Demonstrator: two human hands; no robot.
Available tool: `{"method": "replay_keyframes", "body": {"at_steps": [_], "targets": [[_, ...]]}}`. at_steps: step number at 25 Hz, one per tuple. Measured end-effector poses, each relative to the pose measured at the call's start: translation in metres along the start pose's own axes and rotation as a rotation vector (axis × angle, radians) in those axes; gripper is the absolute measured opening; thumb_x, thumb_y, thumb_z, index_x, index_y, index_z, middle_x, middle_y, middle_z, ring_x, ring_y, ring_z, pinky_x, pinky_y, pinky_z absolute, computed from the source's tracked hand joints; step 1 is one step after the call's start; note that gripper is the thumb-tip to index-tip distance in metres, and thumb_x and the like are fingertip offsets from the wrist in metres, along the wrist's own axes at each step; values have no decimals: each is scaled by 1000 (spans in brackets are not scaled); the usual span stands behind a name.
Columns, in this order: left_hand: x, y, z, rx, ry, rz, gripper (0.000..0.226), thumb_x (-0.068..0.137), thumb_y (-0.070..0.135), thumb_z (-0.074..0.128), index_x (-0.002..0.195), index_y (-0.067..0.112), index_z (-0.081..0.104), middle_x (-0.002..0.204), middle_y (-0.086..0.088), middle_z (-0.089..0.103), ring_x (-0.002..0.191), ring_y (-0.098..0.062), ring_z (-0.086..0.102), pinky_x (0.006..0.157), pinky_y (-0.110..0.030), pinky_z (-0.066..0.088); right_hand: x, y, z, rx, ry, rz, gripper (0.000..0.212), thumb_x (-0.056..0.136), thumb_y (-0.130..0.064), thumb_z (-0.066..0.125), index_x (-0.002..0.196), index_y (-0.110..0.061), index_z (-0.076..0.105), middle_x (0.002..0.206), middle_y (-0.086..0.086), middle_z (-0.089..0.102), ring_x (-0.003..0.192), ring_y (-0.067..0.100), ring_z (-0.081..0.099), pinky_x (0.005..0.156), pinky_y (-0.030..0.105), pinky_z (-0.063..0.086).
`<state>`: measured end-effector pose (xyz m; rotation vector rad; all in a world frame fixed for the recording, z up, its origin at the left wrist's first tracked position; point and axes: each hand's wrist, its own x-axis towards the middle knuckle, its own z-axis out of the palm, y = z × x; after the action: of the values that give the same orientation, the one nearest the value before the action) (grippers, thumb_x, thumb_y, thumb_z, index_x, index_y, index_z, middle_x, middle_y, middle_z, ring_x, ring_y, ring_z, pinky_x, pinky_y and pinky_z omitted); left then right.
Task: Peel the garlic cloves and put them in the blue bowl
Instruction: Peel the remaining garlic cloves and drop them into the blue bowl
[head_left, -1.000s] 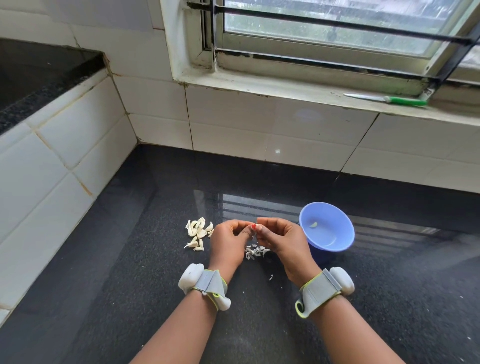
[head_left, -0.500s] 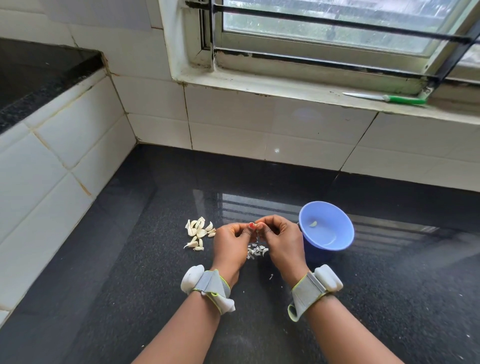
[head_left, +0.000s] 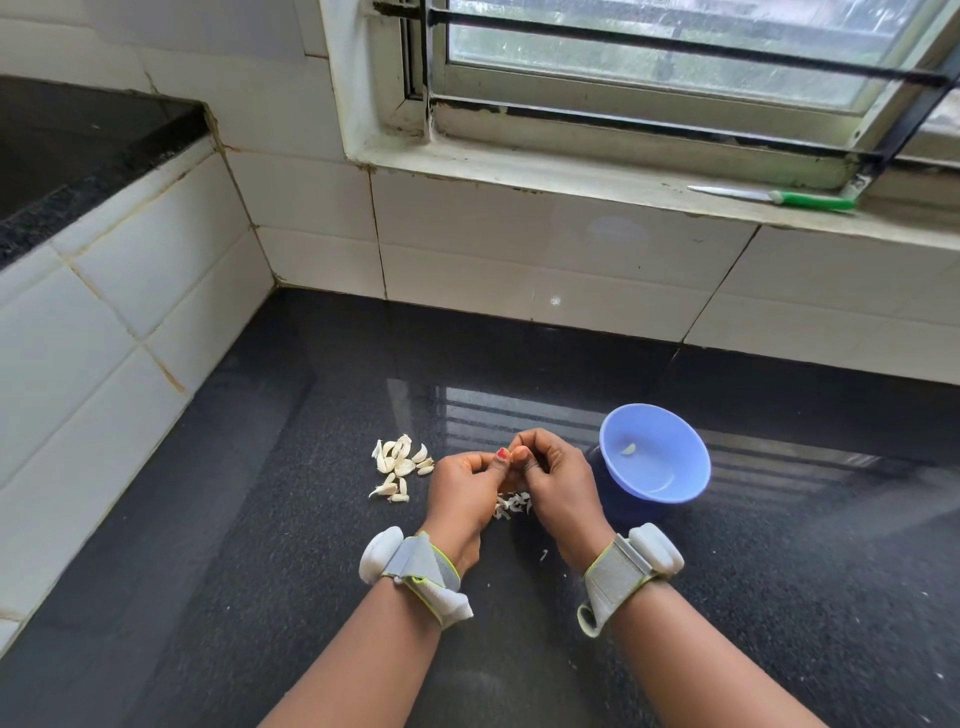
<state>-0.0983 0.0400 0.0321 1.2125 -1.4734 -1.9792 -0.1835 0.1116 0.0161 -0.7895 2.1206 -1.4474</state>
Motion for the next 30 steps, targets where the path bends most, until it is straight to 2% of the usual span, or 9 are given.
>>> {"method": "replay_keyframes", "body": {"at_steps": [2,5,7,10,15,18,22,30], "targets": [[2,1,-6,156,30,103,15,88,20,65,82,10,75,77,-7,74,73,-17,68,75,-33,55,3,0,-3,-4,24,6,21,90,-11,65,77,-27,68,76,-5,71,75,12,68,74,38,58],[1,8,-15,443,79,274,11,85,23,69,86,16,77,77,4,73,71,-9,66,70,-24,51,3,0,-6,74,51,44,11,87,-16,72,78,-22,72,74,-4,73,72,8,67,74,34,58],[-2,12,-16,533,78,325,10,84,23,69,87,17,77,78,5,73,70,-6,64,67,-18,48,0,-2,-7,226,21,102,4,86,-14,72,83,-15,74,78,3,74,75,14,70,77,36,59],[-7,13,-13,641,77,380,10,83,24,69,87,19,77,80,5,74,72,-6,65,68,-20,48,-1,-5,-8,379,-7,156,2,86,-8,70,85,-9,73,80,10,74,78,21,71,76,35,59],[-8,15,-10,679,120,406,11,83,23,68,86,17,76,82,2,74,76,-11,66,70,-26,49,-1,-9,-11,469,-90,195,17,84,3,69,97,-8,73,93,14,75,87,20,72,76,27,58],[-9,14,-9,701,128,434,12,83,22,66,85,15,76,83,-1,73,78,-16,66,71,-32,51,-1,-11,-13,484,-112,190,19,84,4,69,99,-5,73,94,14,75,87,18,72,72,22,56],[-8,13,-9,741,137,486,12,82,19,66,86,13,76,87,-5,72,81,-21,65,73,-34,50,-3,-12,-15,484,-121,184,20,83,4,69,103,0,71,94,16,75,87,21,73,72,23,57],[-6,10,-12,820,145,548,11,83,21,66,86,13,74,87,-5,69,80,-22,63,72,-33,47,-6,-14,-15,489,-122,180,20,83,4,69,102,-1,71,93,16,75,87,22,73,72,23,57]]}}
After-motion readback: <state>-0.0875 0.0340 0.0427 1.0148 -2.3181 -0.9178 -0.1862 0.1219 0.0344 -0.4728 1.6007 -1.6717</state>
